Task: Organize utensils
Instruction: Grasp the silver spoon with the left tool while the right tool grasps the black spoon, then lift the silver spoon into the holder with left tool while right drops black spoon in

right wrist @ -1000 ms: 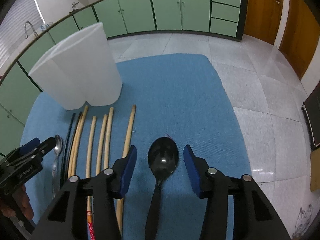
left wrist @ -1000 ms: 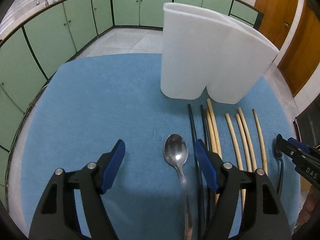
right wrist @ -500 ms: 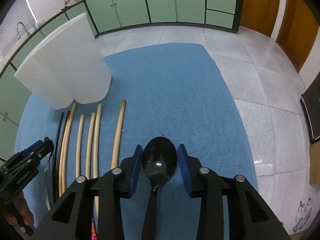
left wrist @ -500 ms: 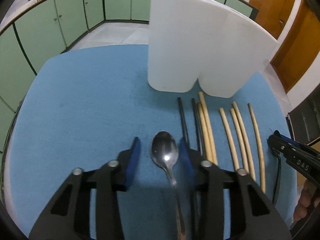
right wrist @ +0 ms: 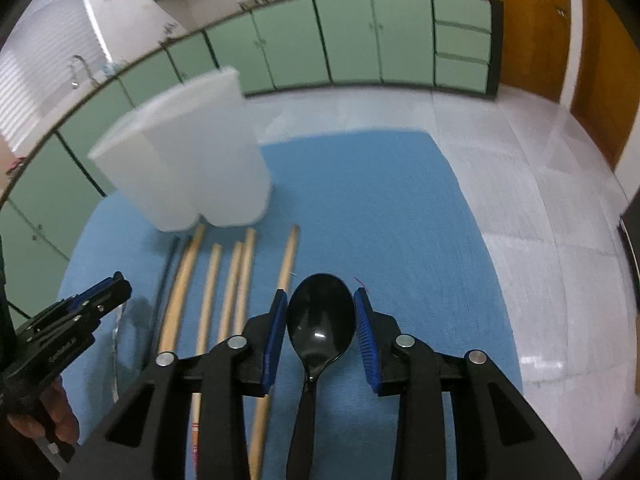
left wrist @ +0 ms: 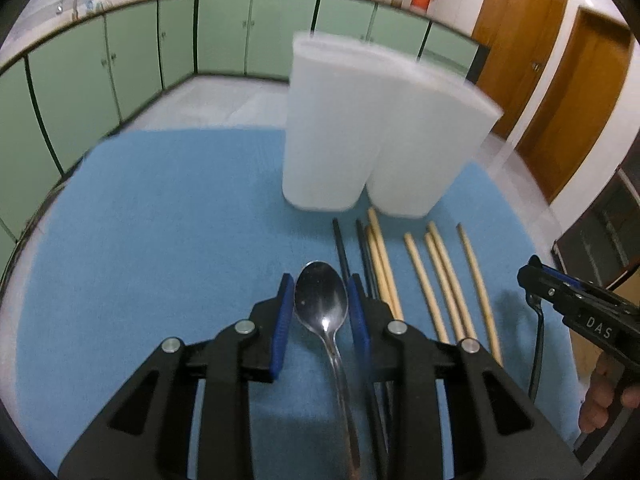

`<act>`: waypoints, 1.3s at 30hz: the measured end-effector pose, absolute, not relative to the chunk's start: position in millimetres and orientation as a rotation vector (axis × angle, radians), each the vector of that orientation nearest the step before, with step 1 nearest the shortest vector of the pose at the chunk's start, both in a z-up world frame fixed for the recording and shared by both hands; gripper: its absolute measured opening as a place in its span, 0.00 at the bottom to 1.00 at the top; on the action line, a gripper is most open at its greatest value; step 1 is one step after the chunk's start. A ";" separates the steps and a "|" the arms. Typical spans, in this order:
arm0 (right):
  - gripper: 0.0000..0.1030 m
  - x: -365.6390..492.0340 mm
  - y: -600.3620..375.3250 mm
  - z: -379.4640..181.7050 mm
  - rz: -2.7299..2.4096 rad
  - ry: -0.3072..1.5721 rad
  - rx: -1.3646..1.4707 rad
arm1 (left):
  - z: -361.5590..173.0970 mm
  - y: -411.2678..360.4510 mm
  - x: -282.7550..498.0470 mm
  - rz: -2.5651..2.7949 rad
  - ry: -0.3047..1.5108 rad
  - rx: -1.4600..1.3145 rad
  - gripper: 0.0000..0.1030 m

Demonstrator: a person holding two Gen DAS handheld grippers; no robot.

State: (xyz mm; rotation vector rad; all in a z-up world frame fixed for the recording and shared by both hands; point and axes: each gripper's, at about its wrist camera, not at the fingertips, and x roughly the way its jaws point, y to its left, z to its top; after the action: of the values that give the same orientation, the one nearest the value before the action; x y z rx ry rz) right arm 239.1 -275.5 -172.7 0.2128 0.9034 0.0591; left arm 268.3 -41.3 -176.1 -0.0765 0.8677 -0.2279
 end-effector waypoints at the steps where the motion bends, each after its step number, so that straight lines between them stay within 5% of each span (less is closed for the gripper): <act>1: 0.33 235.3 -272.8 -168.9 0.064 0.884 0.201 | -171.5 -40.4 262.4 -0.227 0.835 -0.072 0.26; 19: 0.32 208.9 -251.1 -92.9 0.101 0.600 0.119 | -113.2 -18.4 210.7 -0.228 0.554 -0.084 0.25; 39: 0.32 308.6 -224.7 -22.3 0.123 0.253 0.133 | 4.3 -32.1 276.8 -0.271 0.261 -0.151 0.24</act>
State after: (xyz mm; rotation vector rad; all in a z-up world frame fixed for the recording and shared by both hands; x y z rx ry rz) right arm 308.6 -224.7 -22.3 0.1333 0.2529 0.1234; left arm 276.8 -32.1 4.3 -0.1510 0.2611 -0.2710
